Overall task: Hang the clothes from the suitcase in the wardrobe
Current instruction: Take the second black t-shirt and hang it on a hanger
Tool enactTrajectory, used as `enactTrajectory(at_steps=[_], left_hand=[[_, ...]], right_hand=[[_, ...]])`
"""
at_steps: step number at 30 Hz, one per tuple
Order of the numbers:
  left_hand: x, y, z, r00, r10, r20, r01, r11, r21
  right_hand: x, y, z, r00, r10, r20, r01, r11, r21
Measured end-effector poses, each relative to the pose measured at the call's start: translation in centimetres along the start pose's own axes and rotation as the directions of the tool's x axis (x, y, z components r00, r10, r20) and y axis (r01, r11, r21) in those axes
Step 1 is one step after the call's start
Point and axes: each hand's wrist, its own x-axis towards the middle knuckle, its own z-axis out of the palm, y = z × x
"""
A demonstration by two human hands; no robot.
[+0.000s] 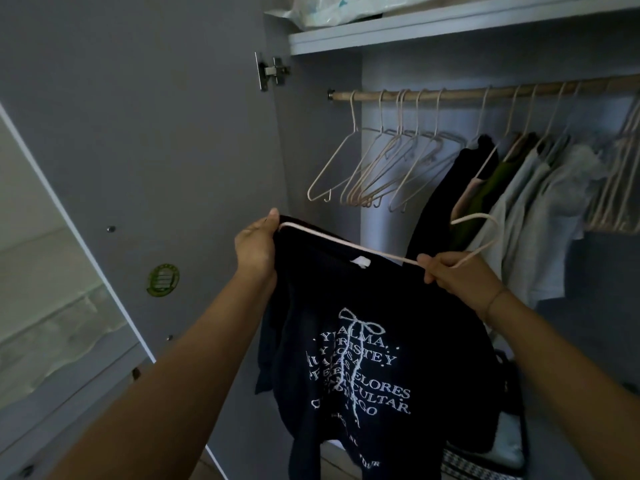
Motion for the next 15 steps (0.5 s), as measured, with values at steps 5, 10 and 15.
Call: enactTrajectory(at_steps=[5,10,15], left_hand=[[-0.2,-0.5,0.6,0.948,0.244,0.206,-0.306,0.876,0.372],[-1.4,-2.1,3.0,0.827,0.129,0.547,-0.511,0.580,0.635],[-2.0,-4.1,2.2,0.728,0.071,0.682,-0.593,0.563,0.576]], right_hand=[[-0.3,-0.1,0.6,1.000,-0.015,0.011,0.017,0.975,-0.221],[0.9,-4.2,3.0,0.986,-0.058,0.159,0.101,0.954,-0.282],[1.6,-8.2,2.2,0.960,-0.014,0.280,0.029,0.998,-0.051]])
